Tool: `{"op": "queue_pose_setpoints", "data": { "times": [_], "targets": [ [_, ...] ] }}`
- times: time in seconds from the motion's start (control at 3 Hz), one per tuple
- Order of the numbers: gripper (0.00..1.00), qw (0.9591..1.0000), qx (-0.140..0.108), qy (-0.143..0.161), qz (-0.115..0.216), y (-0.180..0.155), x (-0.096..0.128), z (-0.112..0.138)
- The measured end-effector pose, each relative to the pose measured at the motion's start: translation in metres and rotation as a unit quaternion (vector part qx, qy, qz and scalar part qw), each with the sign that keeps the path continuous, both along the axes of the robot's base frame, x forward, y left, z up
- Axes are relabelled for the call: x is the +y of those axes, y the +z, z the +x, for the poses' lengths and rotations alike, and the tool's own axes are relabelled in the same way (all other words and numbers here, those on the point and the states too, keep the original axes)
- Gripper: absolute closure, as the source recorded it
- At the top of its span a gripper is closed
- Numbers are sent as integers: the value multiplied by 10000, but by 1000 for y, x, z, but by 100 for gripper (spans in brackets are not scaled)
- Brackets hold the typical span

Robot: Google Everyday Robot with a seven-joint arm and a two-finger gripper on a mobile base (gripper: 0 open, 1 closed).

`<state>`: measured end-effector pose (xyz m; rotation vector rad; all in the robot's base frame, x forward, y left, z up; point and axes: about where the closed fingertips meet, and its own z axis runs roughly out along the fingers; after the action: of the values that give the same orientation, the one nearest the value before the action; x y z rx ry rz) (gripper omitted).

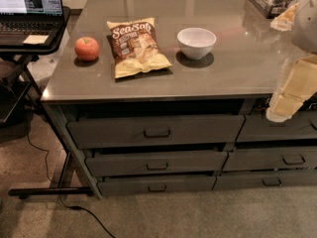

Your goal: Open middle drawer

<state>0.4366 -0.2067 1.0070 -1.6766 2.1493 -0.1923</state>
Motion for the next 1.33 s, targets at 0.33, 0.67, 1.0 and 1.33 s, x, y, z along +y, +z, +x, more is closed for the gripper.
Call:
{"op": "queue_pose_setpoints", "data": {
  "times": [0.33,0.67,1.0,1.33],
  "targets": [
    [0,10000,-1,1,2,0,0,0],
    [0,9996,-76,183,223,-11,3,-3],
    [0,9971,-83,357,663,-54,20,-5],
    [0,9902,156,371,1340,-131,49,-7]
  ]
}}
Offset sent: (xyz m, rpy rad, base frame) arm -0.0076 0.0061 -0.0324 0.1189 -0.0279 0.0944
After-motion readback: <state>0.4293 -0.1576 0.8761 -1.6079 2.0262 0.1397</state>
